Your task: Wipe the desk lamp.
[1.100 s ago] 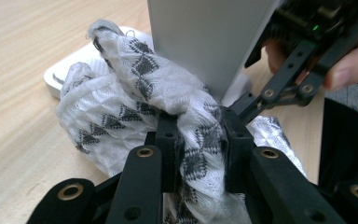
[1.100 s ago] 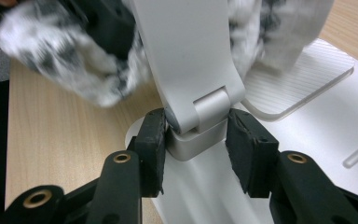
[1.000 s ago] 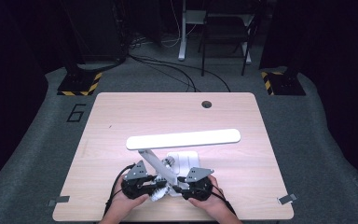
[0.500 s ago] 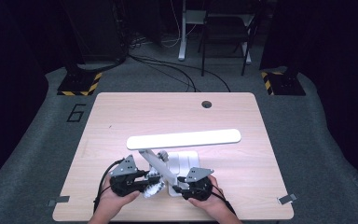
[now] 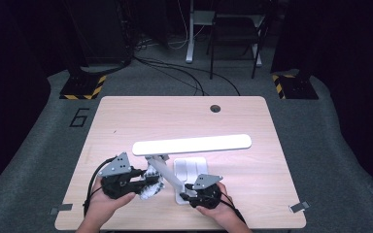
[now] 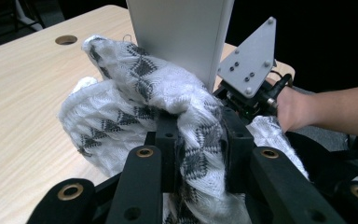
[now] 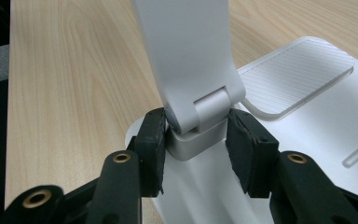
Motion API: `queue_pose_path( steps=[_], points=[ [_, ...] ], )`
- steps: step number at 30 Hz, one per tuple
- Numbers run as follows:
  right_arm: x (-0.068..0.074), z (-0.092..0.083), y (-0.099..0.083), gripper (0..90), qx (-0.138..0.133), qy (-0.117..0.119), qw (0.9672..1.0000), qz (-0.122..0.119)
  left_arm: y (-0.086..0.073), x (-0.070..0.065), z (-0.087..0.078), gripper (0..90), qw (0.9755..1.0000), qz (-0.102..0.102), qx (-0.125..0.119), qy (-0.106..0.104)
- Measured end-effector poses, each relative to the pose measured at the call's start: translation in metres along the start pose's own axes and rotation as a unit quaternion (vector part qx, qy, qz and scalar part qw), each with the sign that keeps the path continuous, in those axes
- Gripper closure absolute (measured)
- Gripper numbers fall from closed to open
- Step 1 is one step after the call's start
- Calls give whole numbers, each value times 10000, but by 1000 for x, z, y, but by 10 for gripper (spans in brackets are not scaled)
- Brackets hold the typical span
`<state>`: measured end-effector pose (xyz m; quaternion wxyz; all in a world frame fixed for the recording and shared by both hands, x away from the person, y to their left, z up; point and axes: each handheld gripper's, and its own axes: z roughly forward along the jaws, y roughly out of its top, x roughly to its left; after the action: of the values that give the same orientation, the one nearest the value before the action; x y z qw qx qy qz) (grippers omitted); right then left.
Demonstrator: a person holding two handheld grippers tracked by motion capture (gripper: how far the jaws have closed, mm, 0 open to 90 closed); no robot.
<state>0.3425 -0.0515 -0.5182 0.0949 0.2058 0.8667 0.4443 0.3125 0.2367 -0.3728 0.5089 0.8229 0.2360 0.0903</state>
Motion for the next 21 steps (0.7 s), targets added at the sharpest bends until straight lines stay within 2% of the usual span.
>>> queue_pose_path(
  steps=[3, 7, 8, 13, 16, 21],
  points=[
    [1, 1, 0, 582, -43, -35, 9999, 114, 7, -2, -7, 732, 10000, 10, 8, 51],
    [1, 0, 0, 582, -27, -16, 10000, 91, 15, -4, -15, 732, 9998, 112, -45, 152],
    [1, 0, 0, 582, -27, -28, 10000, 86, 16, -5, -18, 732, 9999, 62, -49, 121],
    [1, 0, 0, 582, -8, 4, 10000, 35, 26, -6, -30, 732, 9996, 127, -159, 186],
    [1, 0, 0, 582, -10, 5, 10000, 39, 30, -6, -35, 732, 9994, 79, -254, 211],
    [1, 0, 0, 582, -12, 5, 10000, 40, 36, -6, -45, 733, 9989, 120, -355, 292]
  ],
)
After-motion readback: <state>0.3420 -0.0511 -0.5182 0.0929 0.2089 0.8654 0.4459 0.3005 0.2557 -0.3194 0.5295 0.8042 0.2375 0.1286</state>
